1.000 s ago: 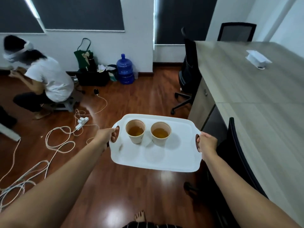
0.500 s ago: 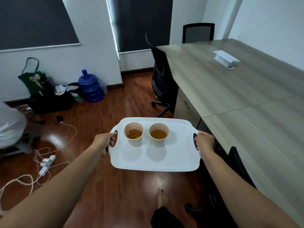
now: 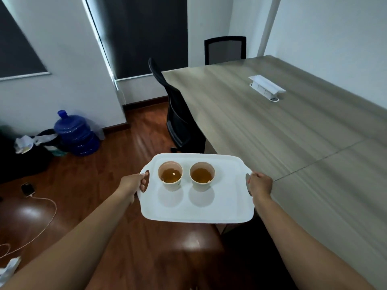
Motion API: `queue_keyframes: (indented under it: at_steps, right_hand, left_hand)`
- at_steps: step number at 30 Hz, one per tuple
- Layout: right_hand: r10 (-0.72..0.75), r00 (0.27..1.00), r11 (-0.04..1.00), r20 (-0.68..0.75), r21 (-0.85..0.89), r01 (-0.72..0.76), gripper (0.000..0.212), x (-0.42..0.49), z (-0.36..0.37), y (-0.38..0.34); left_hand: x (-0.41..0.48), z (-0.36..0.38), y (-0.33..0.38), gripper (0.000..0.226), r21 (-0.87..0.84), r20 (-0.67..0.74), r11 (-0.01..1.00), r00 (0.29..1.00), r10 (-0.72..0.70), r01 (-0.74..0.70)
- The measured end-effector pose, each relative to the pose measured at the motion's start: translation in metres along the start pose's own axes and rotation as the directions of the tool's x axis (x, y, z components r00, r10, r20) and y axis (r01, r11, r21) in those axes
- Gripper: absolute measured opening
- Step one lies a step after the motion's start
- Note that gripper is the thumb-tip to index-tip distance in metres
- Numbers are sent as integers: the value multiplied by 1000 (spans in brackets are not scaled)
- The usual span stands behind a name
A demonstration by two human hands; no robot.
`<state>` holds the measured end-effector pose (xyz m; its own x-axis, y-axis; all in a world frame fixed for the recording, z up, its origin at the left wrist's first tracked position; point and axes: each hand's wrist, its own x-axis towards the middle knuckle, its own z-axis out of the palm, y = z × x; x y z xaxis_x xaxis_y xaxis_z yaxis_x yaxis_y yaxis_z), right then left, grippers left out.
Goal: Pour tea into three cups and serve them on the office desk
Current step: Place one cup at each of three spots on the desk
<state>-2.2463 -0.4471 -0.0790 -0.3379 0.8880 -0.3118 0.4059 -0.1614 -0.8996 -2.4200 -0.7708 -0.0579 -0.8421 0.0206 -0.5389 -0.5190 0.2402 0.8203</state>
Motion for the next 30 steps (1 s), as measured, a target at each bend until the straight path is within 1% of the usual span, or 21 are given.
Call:
queue_keyframes:
  at_steps: [7,10,13,17,20,25,30]
  right_hand:
    - [5,996,1000,-94,-13,-6,18,72,2,-20]
    - [39,988,999,-151,-1,-39,18,105,2,-18]
    - [57,971,997,-233,-29,-65,20,139,2,-16]
    - [89,951,991,-296,-68,-114,19,171,0,-18]
    - [104,935,986,-340,-91,-142,22,190,-2,-21]
    - [143,904,980,-404,-70,-186,25,220,0,-24]
    - [170,897,960,-408,-137,-244,22,245,1,-30]
  left_hand:
    - [66,75,41,19,-7,85,999,995,-44,45]
    - [94,112,61,18,32,146,998,987,-65,61]
    - [122,150,80,14,82,211,994,974,-82,66]
    - [152,194,101,15,147,243,986,963,-115,81]
    - [171,226,117,13,178,300,982,947,-111,58]
    - [205,275,140,30,285,383,958,919,-96,-19]
    - [228,311,152,40,364,399,930,911,-106,-51]
